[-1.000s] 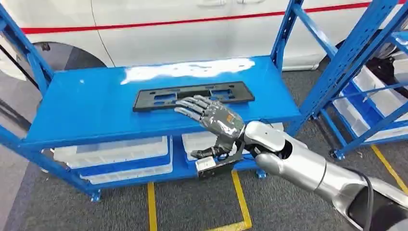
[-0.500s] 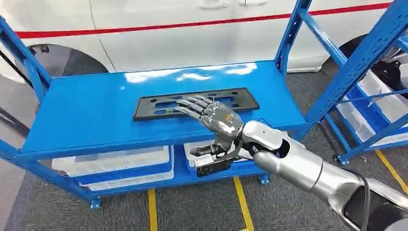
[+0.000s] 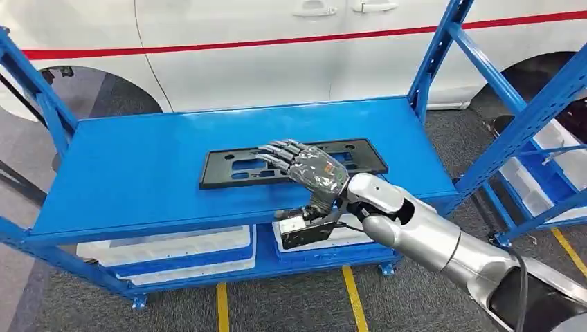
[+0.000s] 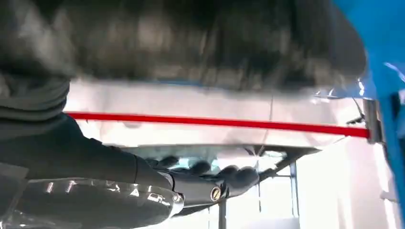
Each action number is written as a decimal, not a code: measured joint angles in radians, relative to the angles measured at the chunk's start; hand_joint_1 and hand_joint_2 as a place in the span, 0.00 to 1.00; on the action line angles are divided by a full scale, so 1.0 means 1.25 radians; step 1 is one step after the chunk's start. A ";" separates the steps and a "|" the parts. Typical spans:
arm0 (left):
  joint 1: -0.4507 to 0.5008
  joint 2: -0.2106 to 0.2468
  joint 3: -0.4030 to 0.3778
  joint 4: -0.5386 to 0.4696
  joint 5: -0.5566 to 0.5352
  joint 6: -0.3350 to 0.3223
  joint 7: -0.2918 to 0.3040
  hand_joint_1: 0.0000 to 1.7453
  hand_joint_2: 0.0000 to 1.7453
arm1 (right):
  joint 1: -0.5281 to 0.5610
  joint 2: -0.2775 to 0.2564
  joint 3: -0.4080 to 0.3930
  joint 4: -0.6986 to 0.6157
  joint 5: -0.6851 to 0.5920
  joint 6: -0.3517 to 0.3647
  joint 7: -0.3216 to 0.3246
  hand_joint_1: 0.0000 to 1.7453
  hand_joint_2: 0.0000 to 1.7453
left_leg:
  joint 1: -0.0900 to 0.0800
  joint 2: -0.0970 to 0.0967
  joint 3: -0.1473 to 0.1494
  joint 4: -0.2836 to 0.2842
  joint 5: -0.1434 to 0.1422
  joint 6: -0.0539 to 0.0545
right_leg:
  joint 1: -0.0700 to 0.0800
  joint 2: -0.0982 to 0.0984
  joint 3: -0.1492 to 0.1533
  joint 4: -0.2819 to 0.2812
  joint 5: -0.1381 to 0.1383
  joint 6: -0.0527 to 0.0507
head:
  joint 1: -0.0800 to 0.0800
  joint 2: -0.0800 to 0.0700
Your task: Take the parts from the cabinet and place them on the table.
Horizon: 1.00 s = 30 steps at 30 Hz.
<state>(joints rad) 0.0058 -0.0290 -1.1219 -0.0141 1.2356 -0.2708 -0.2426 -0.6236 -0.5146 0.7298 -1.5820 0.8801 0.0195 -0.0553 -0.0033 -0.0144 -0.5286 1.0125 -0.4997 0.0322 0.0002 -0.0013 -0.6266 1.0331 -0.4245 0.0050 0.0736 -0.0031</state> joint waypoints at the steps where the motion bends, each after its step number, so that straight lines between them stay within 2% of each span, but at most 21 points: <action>1: 0.000 -0.001 0.000 0.000 -0.001 0.009 -0.002 0.00 0.00 | 0.000 0.002 0.000 0.002 0.000 0.004 0.001 0.00 1.00 | 0.000 0.001 0.003 -0.005 -0.001 -0.003 | 0.000 0.000 0.001 -0.002 -0.002 -0.003 | -0.001 0.000; 2: -0.005 0.000 0.000 0.000 -0.001 0.016 -0.002 0.00 0.00 | 0.000 0.004 0.000 0.005 0.000 0.008 0.004 0.00 1.00 | -0.005 0.002 0.010 -0.014 -0.003 -0.008 | -0.007 0.001 0.012 -0.012 -0.001 -0.005 | -0.001 0.000; 3: -0.003 0.000 0.000 0.000 0.000 0.019 -0.002 0.00 0.00 | 0.002 0.009 0.000 0.007 -0.001 0.012 0.010 0.00 1.00 | -0.004 0.004 0.018 -0.011 0.015 -0.001 | -0.003 0.000 0.023 -0.020 -0.001 0.001 | -0.001 0.000; 4: -0.003 0.000 0.000 0.000 0.002 0.020 -0.002 0.00 0.00 | 0.001 0.010 0.000 0.011 -0.002 0.017 0.013 0.00 1.00 | -0.005 0.003 0.020 -0.007 0.015 0.009 | -0.009 0.000 0.030 -0.026 -0.001 0.001 | -0.001 0.000; 5: -0.004 0.000 0.000 0.000 0.003 0.020 -0.002 0.00 0.00 | 0.001 0.016 0.000 0.015 -0.003 0.023 0.015 0.00 1.00 | -0.006 0.003 0.023 -0.010 0.016 0.009 | -0.008 0.002 0.031 -0.025 -0.004 -0.002 | -0.001 0.000; 9: -0.006 0.000 0.005 0.000 0.007 0.016 -0.002 0.00 0.00 | 0.006 0.034 0.000 0.033 -0.009 0.035 0.020 0.00 1.00 | -0.001 0.005 0.032 -0.026 0.001 0.004 | 0.000 0.001 0.029 -0.022 -0.009 -0.008 | -0.001 0.000; 11: -0.006 0.000 0.005 0.000 0.007 0.013 -0.003 0.00 0.00 | 0.006 0.048 0.001 0.045 -0.010 0.042 0.027 0.00 1.00 | 0.001 0.005 0.036 -0.033 -0.005 -0.006 | 0.001 0.001 0.029 -0.019 -0.011 -0.011 | -0.001 0.000; 21: -0.007 0.000 0.005 0.000 0.005 0.001 -0.007 0.00 0.00 | -0.008 0.104 0.033 0.101 -0.023 0.078 0.028 0.00 1.00 | 0.001 0.005 0.037 -0.034 -0.004 -0.008 | 0.001 0.000 0.033 -0.018 -0.011 -0.011 | -0.001 0.000; 30: -0.012 0.002 0.005 0.000 -0.001 -0.006 -0.004 0.00 0.00 | -0.061 0.182 0.082 0.193 -0.005 0.091 0.043 0.00 1.00 | 0.001 0.006 0.040 -0.034 -0.004 -0.008 | -0.001 0.001 0.035 -0.018 -0.011 -0.011 | -0.001 0.000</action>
<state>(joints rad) -0.0097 -0.0267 -1.1154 -0.0137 1.2345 -0.2785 -0.2472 -0.7003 -0.2872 0.8324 -1.3412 0.8744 0.1327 -0.0015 -0.0016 -0.0071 -0.4787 0.9702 -0.5045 0.0223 -0.0013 -0.0005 -0.5831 1.0101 -0.4380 -0.0093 0.0725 -0.0031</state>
